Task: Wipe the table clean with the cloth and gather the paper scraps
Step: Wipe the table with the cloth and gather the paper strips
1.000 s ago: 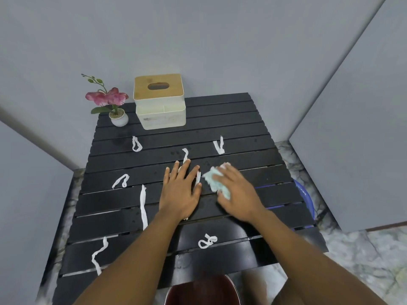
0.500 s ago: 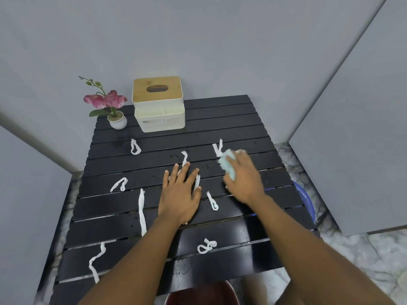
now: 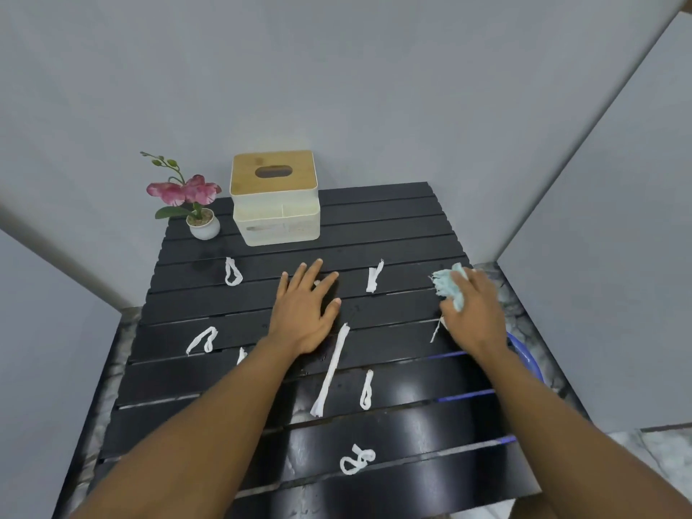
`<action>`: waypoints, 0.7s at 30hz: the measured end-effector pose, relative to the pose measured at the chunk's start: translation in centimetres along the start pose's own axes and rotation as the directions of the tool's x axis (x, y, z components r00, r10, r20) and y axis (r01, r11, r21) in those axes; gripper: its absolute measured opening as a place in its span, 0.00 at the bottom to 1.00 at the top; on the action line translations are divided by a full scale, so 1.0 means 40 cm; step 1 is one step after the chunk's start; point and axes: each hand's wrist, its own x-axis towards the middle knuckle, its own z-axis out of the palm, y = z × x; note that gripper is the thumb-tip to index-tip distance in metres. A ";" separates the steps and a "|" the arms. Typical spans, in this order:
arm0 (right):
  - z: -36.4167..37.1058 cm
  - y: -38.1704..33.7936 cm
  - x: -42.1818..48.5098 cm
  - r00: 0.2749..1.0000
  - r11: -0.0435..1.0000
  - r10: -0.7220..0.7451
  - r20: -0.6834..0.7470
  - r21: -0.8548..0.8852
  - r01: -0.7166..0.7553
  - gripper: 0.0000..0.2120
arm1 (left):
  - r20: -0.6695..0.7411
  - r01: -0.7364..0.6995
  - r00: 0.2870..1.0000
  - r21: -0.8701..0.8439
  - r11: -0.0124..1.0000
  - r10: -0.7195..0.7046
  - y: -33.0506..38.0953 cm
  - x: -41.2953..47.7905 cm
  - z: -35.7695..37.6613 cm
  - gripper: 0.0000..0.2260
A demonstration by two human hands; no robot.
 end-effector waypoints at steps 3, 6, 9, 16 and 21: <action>0.022 -0.013 0.108 0.999 0.998 -0.008 0.042 -0.054 0.010 0.29 | 0.018 -0.014 1.000 0.056 0.998 0.013 -0.016 0.014 0.018 0.25; 0.057 -0.066 0.162 0.990 0.993 -0.075 0.116 -0.080 0.084 0.33 | -0.012 -0.011 1.000 0.031 0.999 0.012 -0.019 0.015 0.026 0.24; 0.090 -0.151 0.115 0.923 0.945 -0.320 0.215 0.003 0.327 0.29 | -0.037 -0.010 0.999 -0.018 1.000 0.009 -0.020 0.019 0.027 0.26; 0.081 -0.148 -0.098 0.818 0.845 -0.528 0.230 0.232 0.481 0.27 | -0.053 -0.015 0.998 -0.029 0.999 0.013 -0.022 0.019 0.030 0.26; 0.046 -0.031 0.097 0.999 0.999 -0.034 -0.019 -0.005 0.034 0.29 | -0.042 -0.013 0.999 0.005 1.000 0.013 -0.021 0.019 0.035 0.25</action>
